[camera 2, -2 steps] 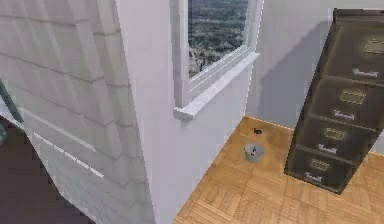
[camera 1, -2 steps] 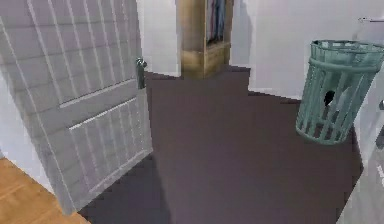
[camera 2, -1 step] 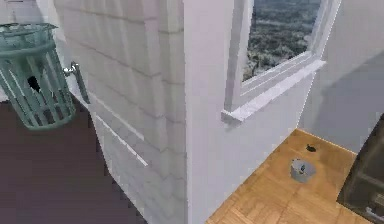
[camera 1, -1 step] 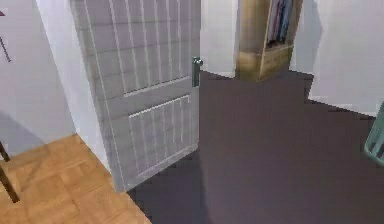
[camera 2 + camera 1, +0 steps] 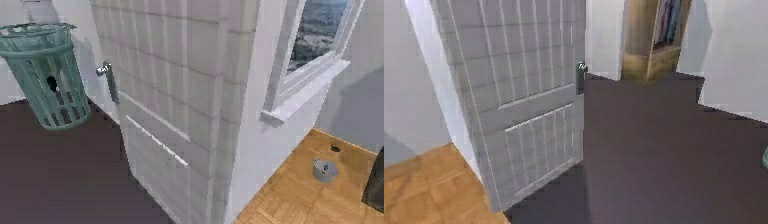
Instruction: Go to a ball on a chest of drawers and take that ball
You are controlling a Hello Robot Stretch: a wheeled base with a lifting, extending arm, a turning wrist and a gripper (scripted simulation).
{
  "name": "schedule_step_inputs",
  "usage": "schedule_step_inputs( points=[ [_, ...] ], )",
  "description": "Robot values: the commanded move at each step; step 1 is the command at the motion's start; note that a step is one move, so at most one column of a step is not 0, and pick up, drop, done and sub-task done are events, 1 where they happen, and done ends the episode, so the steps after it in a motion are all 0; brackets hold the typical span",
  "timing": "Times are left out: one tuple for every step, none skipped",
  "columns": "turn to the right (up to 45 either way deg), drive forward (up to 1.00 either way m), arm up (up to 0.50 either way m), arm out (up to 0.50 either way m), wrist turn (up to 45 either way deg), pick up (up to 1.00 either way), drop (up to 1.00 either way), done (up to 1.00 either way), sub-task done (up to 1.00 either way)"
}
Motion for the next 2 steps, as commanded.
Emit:
schedule_step_inputs(
  points=[
    [30.0,0.0,0.0,0.0,0.0,0.0,0.0,0.0,0.0],
    [0.0,1.0,0.0,0.0,0.0,0.0,0.0,0.0,0.0]
  ],
)
